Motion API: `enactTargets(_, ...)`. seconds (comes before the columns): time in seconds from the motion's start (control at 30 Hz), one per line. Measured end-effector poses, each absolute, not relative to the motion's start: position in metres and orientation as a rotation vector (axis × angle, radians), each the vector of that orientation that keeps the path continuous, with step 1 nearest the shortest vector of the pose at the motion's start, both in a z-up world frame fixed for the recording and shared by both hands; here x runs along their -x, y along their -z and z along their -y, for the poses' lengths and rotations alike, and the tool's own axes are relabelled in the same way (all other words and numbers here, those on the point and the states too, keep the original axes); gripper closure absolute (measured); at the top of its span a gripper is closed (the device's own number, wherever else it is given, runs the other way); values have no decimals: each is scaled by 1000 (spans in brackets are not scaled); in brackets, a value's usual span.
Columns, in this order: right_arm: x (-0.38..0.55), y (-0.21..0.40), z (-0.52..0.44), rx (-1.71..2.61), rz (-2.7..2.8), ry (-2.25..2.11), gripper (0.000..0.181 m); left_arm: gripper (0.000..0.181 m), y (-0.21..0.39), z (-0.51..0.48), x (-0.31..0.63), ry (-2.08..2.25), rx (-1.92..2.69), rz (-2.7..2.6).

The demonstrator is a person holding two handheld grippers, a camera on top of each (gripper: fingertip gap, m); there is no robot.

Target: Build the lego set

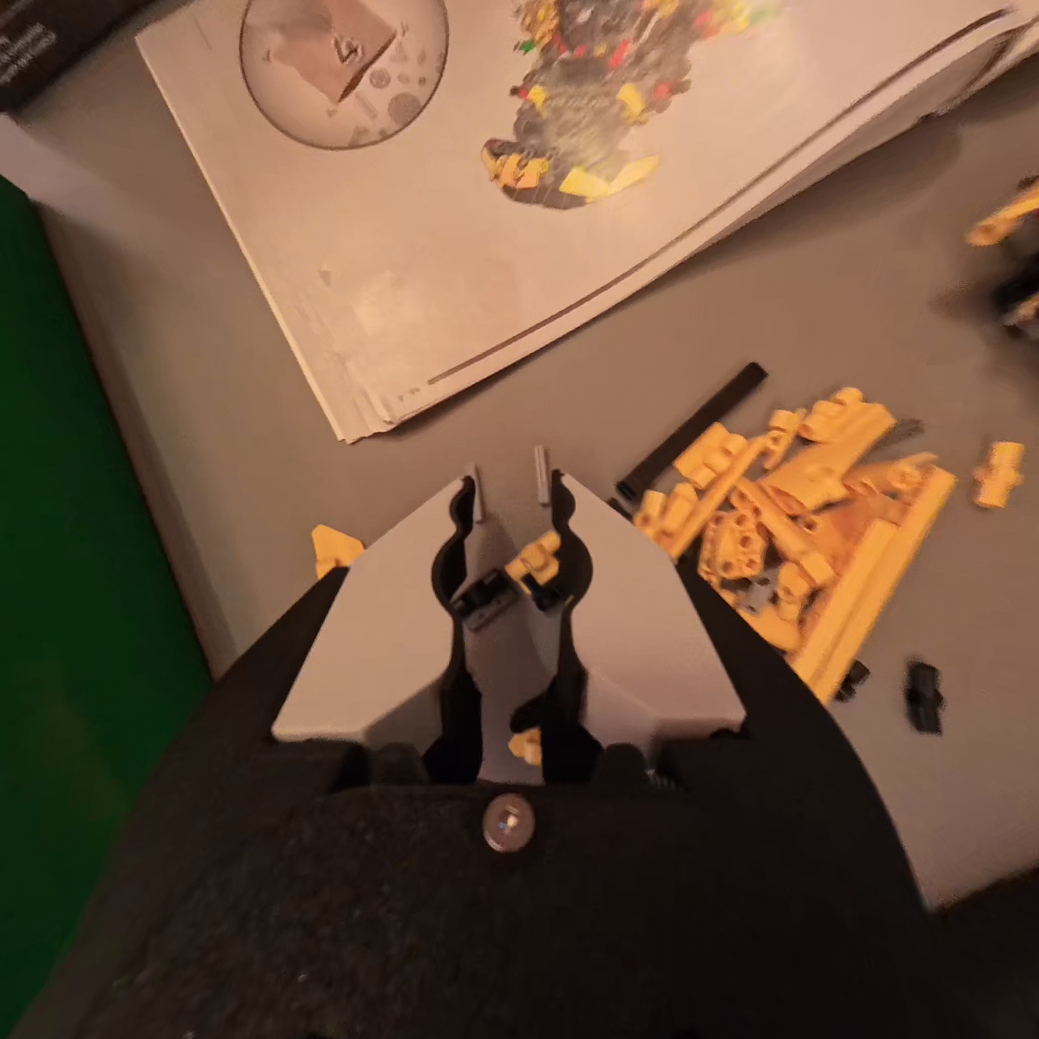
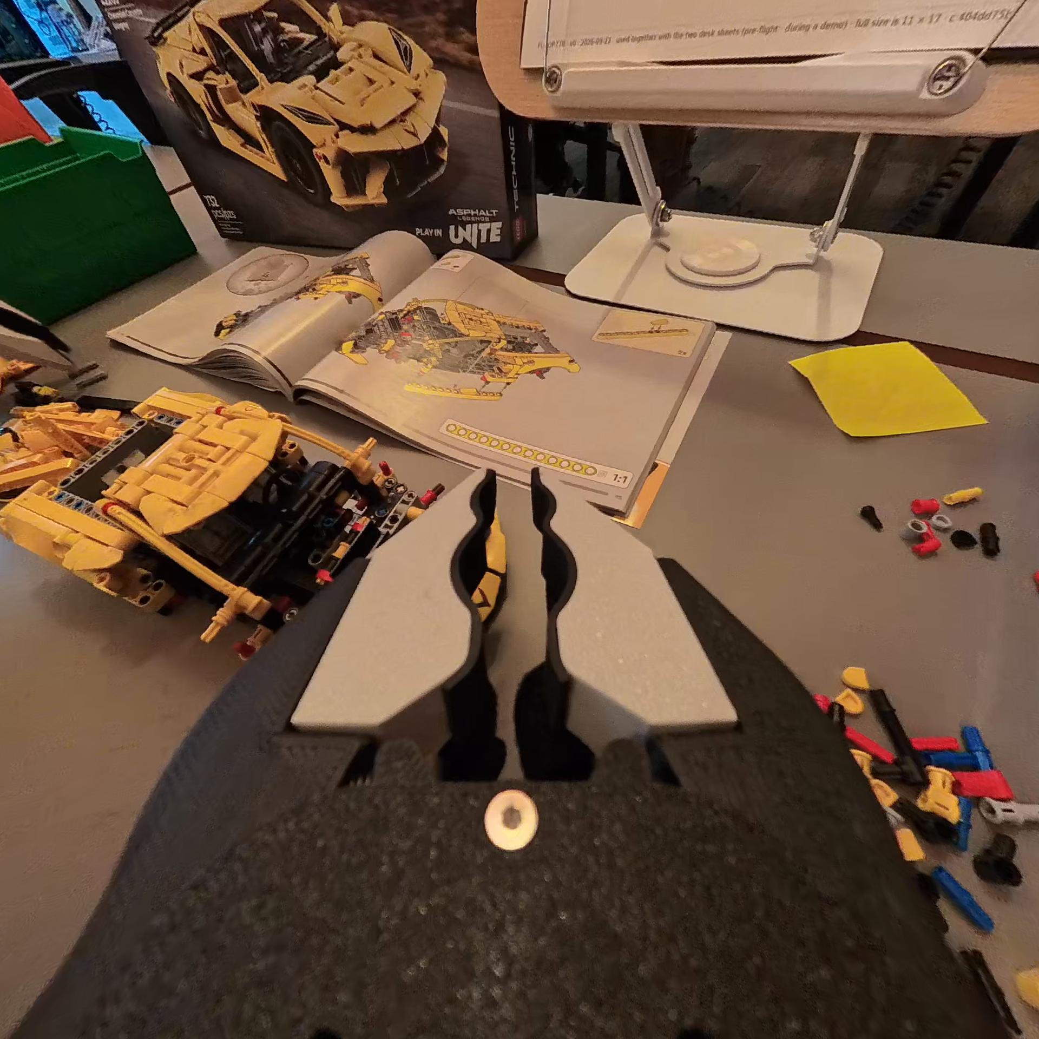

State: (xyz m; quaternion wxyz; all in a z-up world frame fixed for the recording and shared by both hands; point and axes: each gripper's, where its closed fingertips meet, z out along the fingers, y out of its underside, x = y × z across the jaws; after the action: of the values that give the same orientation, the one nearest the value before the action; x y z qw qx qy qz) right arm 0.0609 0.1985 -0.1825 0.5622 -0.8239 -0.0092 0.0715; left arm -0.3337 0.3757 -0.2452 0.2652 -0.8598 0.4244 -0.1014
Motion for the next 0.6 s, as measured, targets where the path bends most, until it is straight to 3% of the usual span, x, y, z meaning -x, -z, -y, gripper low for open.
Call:
enactTargets(0.23, -57, 184, -199, 1949, 38, -166, 171, 155, 228, -308, 345, 532, 2184, -1365)
enactTargets(0.47, -55, 185, -199, 1955, 50, -165, 171, 155, 252, -306, 374, 411, 2186, -1492)
enactTargets(0.6, -56, 186, -199, 1959, 48, -160, 171, 168, 255, -301, 366, 544, 2153, -1530)
